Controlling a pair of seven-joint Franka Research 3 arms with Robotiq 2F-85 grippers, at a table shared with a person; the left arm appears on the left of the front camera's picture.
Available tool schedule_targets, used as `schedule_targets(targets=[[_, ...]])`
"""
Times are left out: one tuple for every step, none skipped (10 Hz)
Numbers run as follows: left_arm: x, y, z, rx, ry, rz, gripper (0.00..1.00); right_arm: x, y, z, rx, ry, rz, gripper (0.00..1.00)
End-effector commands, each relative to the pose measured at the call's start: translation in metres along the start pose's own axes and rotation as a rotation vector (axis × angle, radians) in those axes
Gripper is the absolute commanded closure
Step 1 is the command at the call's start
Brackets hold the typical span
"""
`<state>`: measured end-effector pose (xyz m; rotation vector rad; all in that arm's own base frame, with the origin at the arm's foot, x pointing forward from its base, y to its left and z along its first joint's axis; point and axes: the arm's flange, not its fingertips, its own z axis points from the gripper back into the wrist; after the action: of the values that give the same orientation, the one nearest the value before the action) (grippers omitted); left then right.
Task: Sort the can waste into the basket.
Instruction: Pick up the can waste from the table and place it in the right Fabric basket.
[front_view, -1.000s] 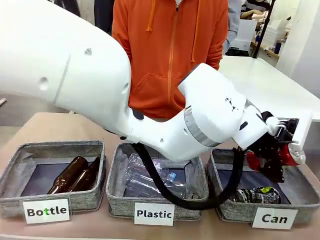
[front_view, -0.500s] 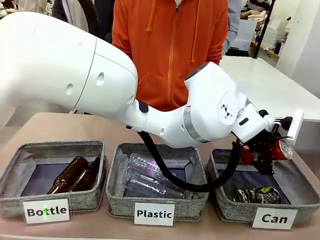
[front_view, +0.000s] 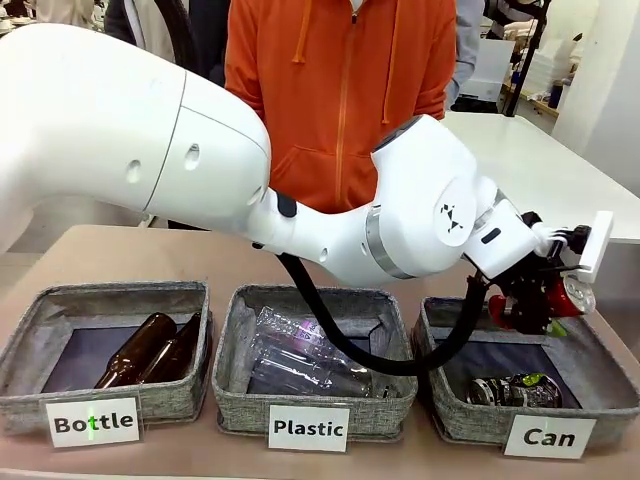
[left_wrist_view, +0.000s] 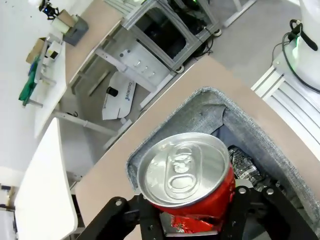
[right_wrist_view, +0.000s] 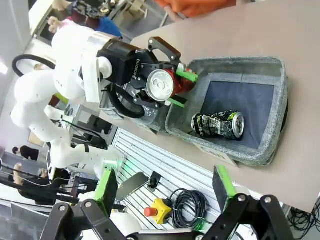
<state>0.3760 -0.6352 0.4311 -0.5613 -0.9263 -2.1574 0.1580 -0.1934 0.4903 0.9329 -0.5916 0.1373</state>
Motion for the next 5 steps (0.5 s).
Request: schedule_targets(targets=[[0.001, -0.002, 0.007, 0.014, 0.026, 0.009, 0.09, 0.003, 0.001, 0.0, -0.001, -0.017, -0.021, 0.0], [0.0, -0.002, 0.011, 0.022, 0.042, 0.005, 0.0, 0.003, 0.001, 0.0, -0.001, -0.017, -0.021, 0.0], [-0.001, -0.003, 0.013, 0.025, 0.048, 0.002, 0.0, 0.003, 0.001, 0.0, -0.001, -0.017, -0.021, 0.0], [0.001, -0.005, 0.019, 0.037, 0.041, 0.002, 0.0, 0.003, 0.001, 0.0, -0.001, -0.017, -0.021, 0.0], [0.004, -0.007, 0.026, 0.036, 0.036, -0.005, 0.0, 0.003, 0.001, 0.0, -0.001, -0.017, -0.021, 0.0]])
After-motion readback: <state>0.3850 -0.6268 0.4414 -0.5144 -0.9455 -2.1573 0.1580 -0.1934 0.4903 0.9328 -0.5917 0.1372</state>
